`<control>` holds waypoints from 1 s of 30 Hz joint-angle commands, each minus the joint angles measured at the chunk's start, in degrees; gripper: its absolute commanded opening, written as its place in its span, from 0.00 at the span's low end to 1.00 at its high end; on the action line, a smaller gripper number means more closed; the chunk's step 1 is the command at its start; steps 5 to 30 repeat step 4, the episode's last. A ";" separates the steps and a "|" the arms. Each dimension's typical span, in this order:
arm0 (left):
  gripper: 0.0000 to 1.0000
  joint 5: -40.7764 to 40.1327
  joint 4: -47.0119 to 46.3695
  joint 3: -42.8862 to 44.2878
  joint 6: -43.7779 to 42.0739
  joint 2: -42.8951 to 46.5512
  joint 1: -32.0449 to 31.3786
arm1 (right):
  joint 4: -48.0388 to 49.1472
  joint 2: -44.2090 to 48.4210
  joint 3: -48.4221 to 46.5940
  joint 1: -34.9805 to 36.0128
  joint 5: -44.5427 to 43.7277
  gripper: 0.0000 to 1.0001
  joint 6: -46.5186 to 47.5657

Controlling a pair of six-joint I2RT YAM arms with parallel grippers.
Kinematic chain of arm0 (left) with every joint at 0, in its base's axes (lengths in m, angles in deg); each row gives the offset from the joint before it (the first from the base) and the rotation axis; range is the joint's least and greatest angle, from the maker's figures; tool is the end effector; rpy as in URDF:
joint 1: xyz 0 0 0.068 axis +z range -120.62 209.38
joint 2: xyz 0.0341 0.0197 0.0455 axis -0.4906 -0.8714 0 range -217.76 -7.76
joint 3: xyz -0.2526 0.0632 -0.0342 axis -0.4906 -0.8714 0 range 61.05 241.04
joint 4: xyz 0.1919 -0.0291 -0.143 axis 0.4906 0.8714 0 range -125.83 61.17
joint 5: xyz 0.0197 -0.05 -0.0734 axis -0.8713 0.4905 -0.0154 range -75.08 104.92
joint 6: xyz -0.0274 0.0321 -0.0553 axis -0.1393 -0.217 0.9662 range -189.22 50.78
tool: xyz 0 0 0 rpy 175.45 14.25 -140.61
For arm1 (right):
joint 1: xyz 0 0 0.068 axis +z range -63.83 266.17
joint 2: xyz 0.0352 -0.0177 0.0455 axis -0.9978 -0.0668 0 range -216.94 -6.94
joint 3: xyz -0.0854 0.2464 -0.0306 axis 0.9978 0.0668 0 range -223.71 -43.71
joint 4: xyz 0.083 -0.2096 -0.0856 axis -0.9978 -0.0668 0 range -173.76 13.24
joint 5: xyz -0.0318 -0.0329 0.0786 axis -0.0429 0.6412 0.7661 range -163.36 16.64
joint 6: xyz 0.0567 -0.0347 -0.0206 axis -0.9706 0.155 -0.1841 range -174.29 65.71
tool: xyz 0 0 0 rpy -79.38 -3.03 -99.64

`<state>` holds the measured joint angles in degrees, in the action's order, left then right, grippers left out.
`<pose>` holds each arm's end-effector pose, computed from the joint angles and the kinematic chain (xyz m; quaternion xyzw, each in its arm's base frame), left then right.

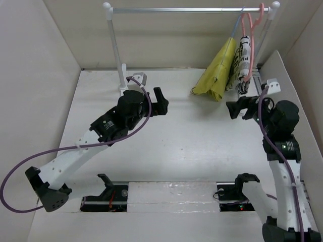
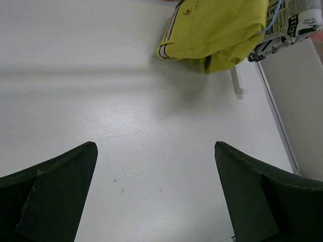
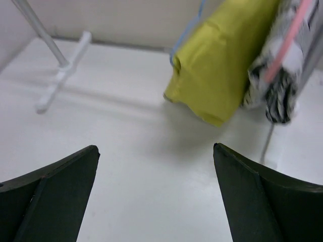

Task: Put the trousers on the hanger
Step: Reset both arms

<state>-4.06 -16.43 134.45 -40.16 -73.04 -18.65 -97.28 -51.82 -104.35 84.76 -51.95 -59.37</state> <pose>0.1819 -0.1748 0.4098 0.0225 0.7694 -0.2901 0.5687 0.1658 0.0167 0.4001 -0.0847 0.7290 0.1579 0.6607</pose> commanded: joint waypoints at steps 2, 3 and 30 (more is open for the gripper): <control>0.99 1.31 -0.85 -4.06 2.49 1.73 0.13 | -11.81 7.79 5.18 0.44 -5.58 1.00 6.75; 0.99 1.75 -0.85 -4.06 2.75 1.21 0.13 | -12.18 8.40 5.10 0.44 -5.33 1.00 7.01; 0.99 2.10 -1.11 -3.10 2.76 0.86 0.13 | -12.44 8.50 4.66 0.44 -5.32 1.00 7.28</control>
